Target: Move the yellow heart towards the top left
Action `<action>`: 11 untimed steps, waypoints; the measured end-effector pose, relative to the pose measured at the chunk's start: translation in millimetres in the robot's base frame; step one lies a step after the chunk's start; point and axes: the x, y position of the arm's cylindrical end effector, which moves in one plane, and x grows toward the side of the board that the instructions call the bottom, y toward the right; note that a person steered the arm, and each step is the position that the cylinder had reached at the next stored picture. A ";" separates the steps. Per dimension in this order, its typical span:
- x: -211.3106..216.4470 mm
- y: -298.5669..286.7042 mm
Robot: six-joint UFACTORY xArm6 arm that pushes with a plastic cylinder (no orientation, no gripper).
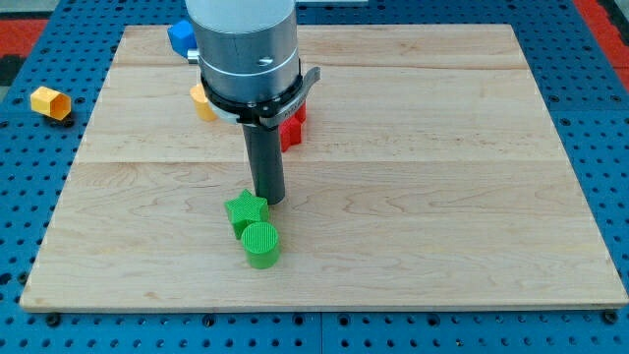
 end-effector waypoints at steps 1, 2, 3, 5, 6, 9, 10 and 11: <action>-21.1 -12.5; -20.8 -101.8; -20.8 -181.3; -72.6 -111.0; -132.5 -29.7; -141.3 -144.1; -177.4 -97.6; -224.0 0.2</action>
